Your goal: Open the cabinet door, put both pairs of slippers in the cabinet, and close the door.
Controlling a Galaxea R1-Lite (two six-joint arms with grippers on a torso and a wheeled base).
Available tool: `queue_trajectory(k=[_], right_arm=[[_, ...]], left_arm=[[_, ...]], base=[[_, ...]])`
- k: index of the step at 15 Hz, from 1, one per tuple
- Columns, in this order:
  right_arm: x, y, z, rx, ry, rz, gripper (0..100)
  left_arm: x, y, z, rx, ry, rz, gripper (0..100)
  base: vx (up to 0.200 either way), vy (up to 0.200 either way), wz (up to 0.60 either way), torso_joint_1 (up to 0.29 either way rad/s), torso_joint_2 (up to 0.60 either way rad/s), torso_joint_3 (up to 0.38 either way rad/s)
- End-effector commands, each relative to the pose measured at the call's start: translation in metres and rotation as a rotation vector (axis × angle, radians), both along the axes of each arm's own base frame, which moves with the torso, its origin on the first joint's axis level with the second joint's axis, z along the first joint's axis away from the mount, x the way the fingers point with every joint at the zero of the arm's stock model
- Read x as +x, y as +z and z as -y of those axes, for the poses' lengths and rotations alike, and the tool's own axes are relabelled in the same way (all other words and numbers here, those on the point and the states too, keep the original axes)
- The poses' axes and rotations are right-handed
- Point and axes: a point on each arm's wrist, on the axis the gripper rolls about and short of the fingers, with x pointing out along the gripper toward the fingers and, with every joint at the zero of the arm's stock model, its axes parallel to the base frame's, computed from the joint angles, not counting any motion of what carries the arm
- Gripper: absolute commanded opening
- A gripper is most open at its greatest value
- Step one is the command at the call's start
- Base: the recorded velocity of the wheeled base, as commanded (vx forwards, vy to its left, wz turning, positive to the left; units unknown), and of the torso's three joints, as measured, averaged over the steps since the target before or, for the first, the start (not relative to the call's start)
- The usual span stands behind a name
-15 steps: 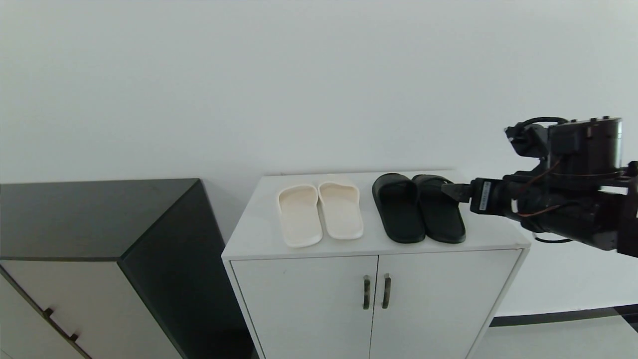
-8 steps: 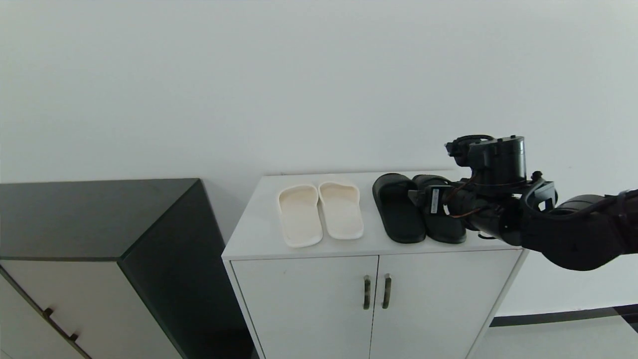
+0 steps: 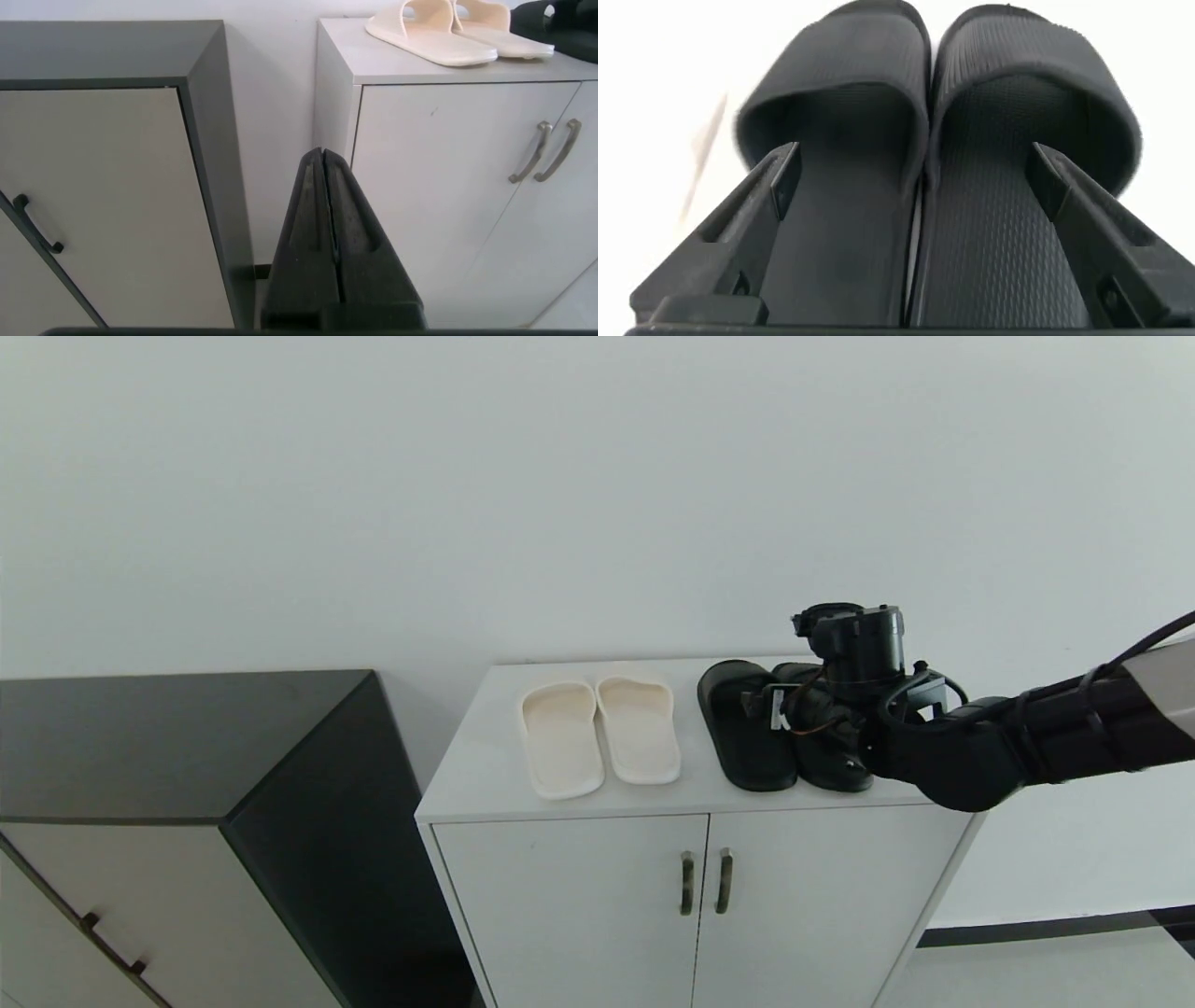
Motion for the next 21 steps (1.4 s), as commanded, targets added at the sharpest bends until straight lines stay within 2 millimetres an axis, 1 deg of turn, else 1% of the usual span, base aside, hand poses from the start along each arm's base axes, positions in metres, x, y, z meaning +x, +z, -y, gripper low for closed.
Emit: queue_trajectory(k=[1, 4, 7, 10, 11, 15, 17, 19, 21], right_arm=[[0.011, -0.014, -0.002, -0.012, -0.01, -0.022, 100], [0.028, -0.015, -0.001, -0.001, -0.03, -0.002, 100], [0.04, -0.014, -0.001, 0.009, -0.039, 0.018, 100], [0.043, -0.018, -0.002, 0.006, -0.044, 0.017, 100], [0.044, -0.018, -0.001, 0.008, -0.046, 0.02, 0], [0.045, -0.014, -0.002, 0.008, -0.045, 0.038, 0], [0.04, -0.006, -0.001, 0.016, -0.045, 0.052, 0], [0.023, 0.004, 0.004, 0.028, -0.025, 0.072, 0], [-0.006, 0.027, 0.01, 0.061, 0.043, 0.134, 0]], left_arm=[[0.0, 0.0, 0.0, -0.002, 0.001, 0.001, 0], [0.0, 0.0, 0.0, -0.005, 0.001, 0.001, 0], [0.0, 0.0, 0.0, -0.005, 0.001, 0.001, 0], [0.0, 0.0, 0.0, -0.005, 0.001, 0.001, 0], [0.0, 0.0, 0.0, -0.005, -0.001, 0.001, 0], [0.0, 0.0, 0.0, -0.005, 0.001, 0.001, 0], [0.0, 0.0, 0.0, -0.005, 0.001, 0.001, 0], [0.0, 0.0, 0.0, -0.005, 0.001, 0.001, 0], [0.0, 0.0, 0.0, -0.005, 0.001, 0.001, 0]], base=[[0.0, 0.0, 0.0, 0.0, 0.0, 0.0], [0.0, 0.0, 0.0, 0.0, 0.0, 0.0], [0.0, 0.0, 0.0, 0.0, 0.0, 0.0], [0.0, 0.0, 0.0, 0.0, 0.0, 0.0], [0.0, 0.0, 0.0, 0.0, 0.0, 0.0], [0.0, 0.0, 0.0, 0.0, 0.0, 0.0], [0.0, 0.0, 0.0, 0.0, 0.0, 0.0], [0.0, 0.0, 0.0, 0.0, 0.0, 0.0], [0.0, 0.0, 0.0, 0.0, 0.0, 0.0]])
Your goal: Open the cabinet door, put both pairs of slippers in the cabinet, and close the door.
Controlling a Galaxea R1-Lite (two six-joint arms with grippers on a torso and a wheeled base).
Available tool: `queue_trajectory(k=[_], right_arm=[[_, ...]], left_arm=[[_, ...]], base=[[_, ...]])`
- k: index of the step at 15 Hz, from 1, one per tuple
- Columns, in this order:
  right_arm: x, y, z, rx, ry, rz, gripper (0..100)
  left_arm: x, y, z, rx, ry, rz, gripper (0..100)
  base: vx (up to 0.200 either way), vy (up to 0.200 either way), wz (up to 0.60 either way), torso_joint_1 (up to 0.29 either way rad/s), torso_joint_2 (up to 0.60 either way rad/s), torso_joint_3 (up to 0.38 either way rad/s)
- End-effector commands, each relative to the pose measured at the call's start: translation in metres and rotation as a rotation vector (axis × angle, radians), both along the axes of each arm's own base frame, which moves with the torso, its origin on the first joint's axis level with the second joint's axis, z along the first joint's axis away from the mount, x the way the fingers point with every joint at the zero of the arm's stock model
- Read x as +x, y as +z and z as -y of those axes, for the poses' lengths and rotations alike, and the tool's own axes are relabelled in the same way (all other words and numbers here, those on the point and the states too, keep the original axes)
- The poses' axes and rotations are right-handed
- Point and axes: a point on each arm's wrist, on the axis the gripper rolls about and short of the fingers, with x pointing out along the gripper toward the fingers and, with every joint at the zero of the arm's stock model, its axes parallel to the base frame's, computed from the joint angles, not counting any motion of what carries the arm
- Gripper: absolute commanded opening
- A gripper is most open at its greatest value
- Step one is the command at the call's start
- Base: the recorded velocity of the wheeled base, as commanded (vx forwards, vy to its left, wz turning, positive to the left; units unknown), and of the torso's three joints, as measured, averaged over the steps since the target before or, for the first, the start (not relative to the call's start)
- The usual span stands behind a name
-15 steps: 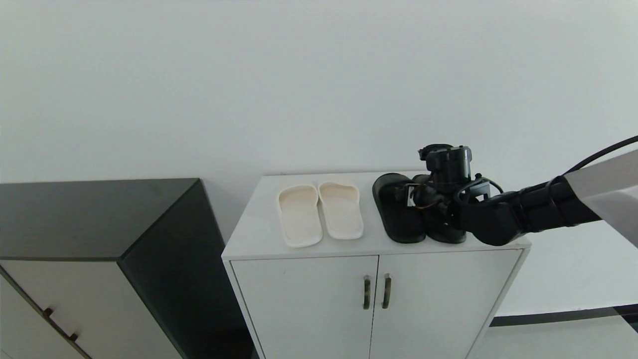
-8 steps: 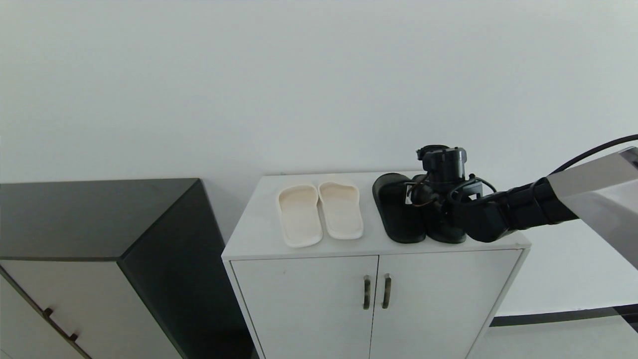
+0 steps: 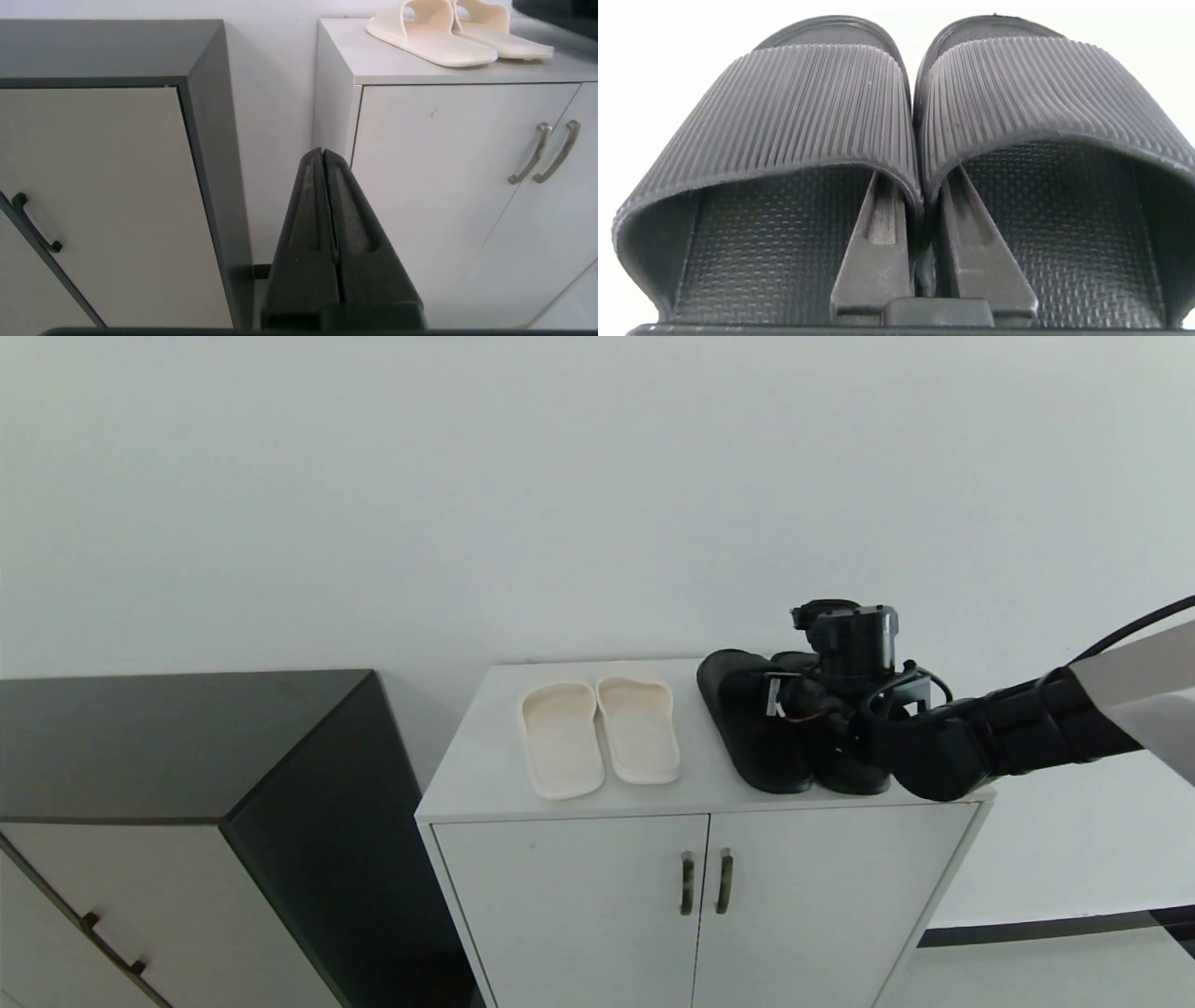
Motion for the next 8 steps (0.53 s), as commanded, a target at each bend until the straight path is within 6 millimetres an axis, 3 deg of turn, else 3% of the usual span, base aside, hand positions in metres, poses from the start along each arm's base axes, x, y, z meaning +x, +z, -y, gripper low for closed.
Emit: queue_trajectory(k=[1, 3, 4, 5, 8], right_arm=[[-0.046, 0.033, 0.011, 0.026, 0.092, 0.063, 0], [-0.086, 0.042, 0.017, 0.032, 0.213, 0.066, 0], [-0.119, 0.045, 0.021, 0.03, 0.321, 0.062, 0], [-0.139, 0.045, 0.02, 0.03, 0.392, 0.058, 0], [-0.175, 0.035, 0.012, 0.023, 0.583, 0.018, 0]], left_arm=[[0.0, 0.0, 0.0, -0.001, 0.001, 0.0, 0], [0.0, 0.0, 0.0, 0.001, 0.001, 0.0, 0], [0.0, 0.0, 0.0, 0.001, -0.001, 0.0, 0], [0.0, 0.0, 0.0, 0.002, 0.001, 0.0, 0], [0.0, 0.0, 0.0, 0.004, 0.001, 0.0, 0]], base=[[0.0, 0.0, 0.0, 0.0, 0.0, 0.0], [0.0, 0.0, 0.0, 0.0, 0.0, 0.0], [0.0, 0.0, 0.0, 0.0, 0.0, 0.0], [0.0, 0.0, 0.0, 0.0, 0.0, 0.0], [0.0, 0.0, 0.0, 0.0, 0.0, 0.0]])
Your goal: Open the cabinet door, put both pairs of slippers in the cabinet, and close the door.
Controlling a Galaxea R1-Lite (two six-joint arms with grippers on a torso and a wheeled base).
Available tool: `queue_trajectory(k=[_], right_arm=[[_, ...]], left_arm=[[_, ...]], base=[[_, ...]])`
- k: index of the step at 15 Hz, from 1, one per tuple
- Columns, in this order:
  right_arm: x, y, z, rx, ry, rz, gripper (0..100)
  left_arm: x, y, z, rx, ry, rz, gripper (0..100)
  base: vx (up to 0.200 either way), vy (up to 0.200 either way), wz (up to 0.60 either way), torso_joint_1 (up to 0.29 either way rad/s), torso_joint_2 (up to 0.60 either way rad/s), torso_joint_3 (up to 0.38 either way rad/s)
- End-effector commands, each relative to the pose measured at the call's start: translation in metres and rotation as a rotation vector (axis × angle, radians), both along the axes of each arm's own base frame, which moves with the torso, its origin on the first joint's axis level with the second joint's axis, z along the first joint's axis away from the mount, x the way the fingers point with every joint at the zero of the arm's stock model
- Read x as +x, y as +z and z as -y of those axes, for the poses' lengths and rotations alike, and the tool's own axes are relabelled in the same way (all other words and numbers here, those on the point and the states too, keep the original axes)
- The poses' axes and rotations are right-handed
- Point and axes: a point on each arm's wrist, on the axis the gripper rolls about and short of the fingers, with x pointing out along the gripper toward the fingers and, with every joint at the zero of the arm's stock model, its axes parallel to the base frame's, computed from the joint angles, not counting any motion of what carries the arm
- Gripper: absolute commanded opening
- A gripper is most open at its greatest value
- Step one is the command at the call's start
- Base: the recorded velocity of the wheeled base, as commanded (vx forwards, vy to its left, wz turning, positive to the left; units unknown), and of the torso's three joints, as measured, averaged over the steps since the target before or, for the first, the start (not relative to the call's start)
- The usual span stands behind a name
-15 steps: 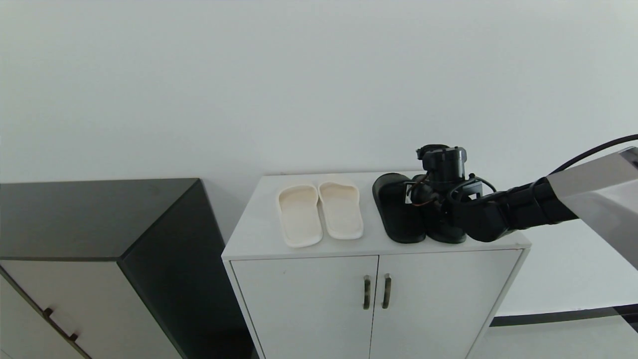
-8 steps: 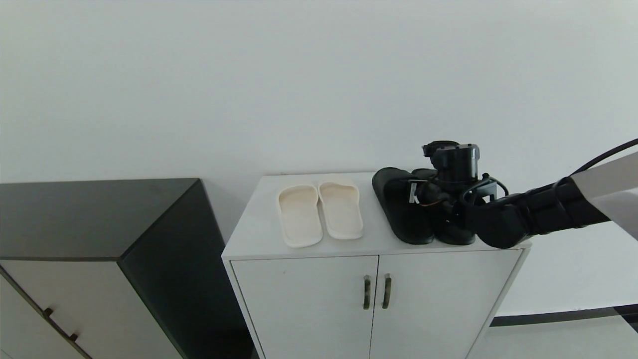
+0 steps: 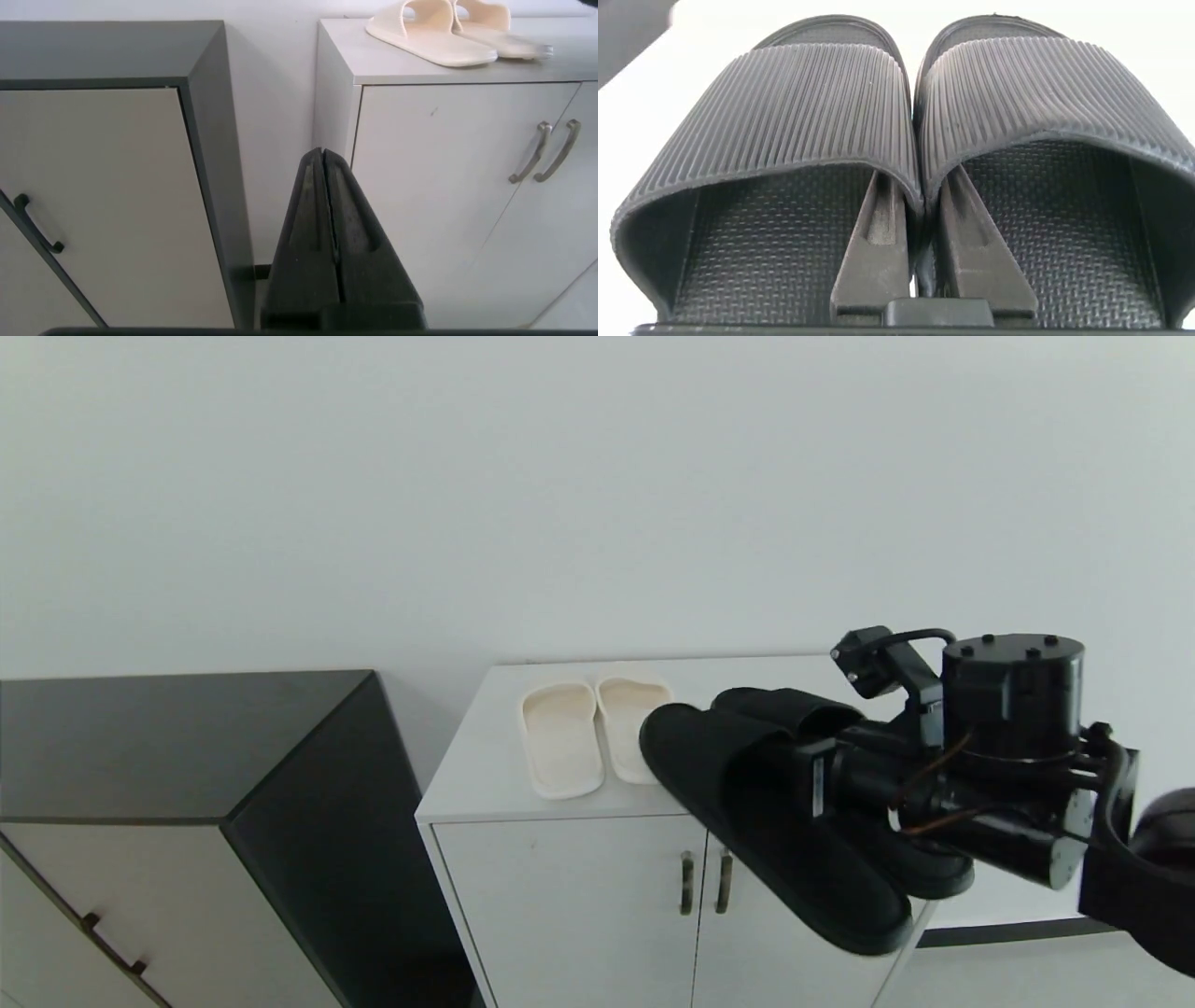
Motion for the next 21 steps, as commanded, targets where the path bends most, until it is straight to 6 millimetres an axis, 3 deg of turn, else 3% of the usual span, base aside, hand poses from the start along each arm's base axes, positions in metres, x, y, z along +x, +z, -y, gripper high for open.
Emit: queue_trajectory(k=[1, 8, 13, 21], right_arm=[[-0.036, 0.007, 0.004, 0.018, 0.127, 0.017, 0], [-0.047, -0.002, -0.008, 0.005, 0.228, -0.017, 0], [-0.053, -0.004, -0.009, 0.001, 0.252, -0.024, 0], [-0.057, -0.005, -0.011, 0.021, 0.329, -0.049, 0]], left_arm=[[0.0, 0.0, 0.0, 0.002, 0.001, 0.0, 0], [0.0, 0.0, 0.0, 0.002, -0.001, 0.0, 0], [0.0, 0.0, 0.0, 0.003, -0.001, 0.0, 0], [0.0, 0.0, 0.0, 0.002, -0.001, 0.0, 0]], base=[[0.0, 0.0, 0.0, 0.0, 0.0, 0.0], [0.0, 0.0, 0.0, 0.0, 0.0, 0.0], [-0.2, 0.0, 0.0, 0.001, 0.0, 0.002], [0.0, -0.025, 0.0, 0.0, 0.0, 0.001]])
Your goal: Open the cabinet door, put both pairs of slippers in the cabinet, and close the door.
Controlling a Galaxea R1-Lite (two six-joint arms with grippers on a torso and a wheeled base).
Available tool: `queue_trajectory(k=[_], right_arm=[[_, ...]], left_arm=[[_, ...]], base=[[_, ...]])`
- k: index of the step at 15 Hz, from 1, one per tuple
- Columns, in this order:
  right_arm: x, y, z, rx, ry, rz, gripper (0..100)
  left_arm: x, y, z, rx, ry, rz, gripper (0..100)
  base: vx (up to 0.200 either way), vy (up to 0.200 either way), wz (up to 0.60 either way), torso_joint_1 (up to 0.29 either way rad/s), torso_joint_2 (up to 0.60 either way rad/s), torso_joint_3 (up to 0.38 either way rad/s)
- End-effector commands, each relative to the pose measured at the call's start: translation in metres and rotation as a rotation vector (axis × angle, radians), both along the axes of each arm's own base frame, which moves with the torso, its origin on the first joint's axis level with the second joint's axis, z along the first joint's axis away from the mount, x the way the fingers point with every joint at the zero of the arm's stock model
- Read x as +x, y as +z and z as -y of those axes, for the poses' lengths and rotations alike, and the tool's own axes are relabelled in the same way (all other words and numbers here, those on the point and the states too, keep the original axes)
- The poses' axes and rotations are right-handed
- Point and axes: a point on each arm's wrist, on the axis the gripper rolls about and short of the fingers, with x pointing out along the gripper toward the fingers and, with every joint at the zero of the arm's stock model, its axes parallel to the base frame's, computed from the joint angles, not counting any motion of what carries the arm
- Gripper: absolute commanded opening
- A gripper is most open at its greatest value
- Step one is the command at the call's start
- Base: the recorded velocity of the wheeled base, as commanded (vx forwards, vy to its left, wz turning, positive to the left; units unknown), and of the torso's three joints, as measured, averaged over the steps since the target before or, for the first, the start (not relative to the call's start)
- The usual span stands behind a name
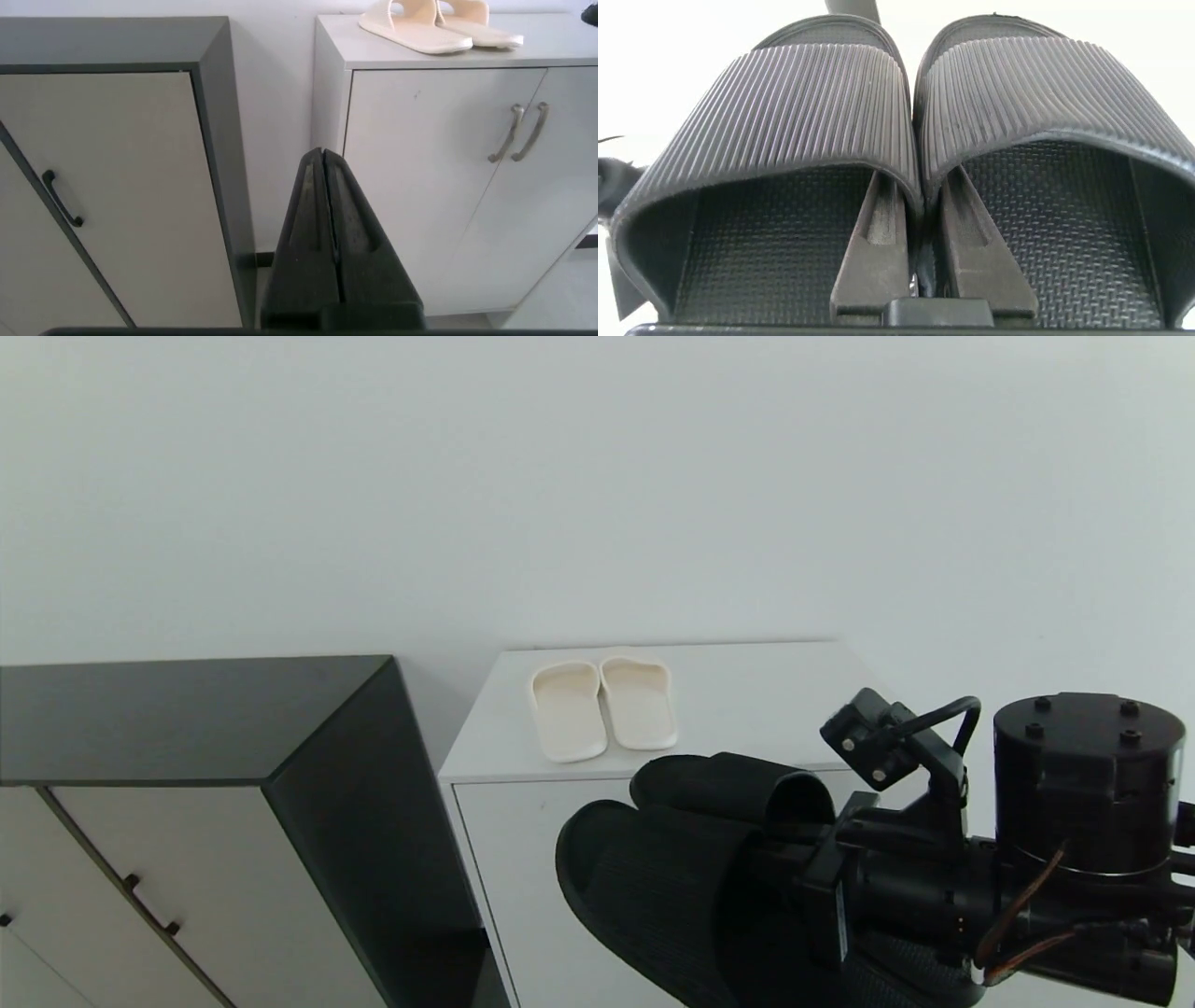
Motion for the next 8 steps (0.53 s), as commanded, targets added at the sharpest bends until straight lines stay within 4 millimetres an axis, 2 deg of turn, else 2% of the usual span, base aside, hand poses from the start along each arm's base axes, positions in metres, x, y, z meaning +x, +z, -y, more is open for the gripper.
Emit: queue_trajectory(k=[1, 7, 8], right_arm=[[-0.001, -0.001, 0.0, -0.004, 0.004, -0.002, 0], [-0.011, -0.003, 0.009, 0.004, 0.082, -0.013, 0], [-0.012, -0.005, 0.009, -0.002, 0.085, -0.02, 0]], left_arm=[[0.0, 0.0, 0.0, 0.0, 0.0, 0.0, 0], [0.0, 0.0, 0.0, -0.002, 0.001, 0.0, 0], [0.0, 0.0, 0.0, -0.003, 0.001, 0.0, 0]], base=[[0.0, -0.2, 0.0, -0.002, 0.01, 0.002], [0.0, -0.2, 0.0, 0.006, 0.0, 0.001], [0.0, 0.0, 0.0, 0.0, 0.0, 0.0]])
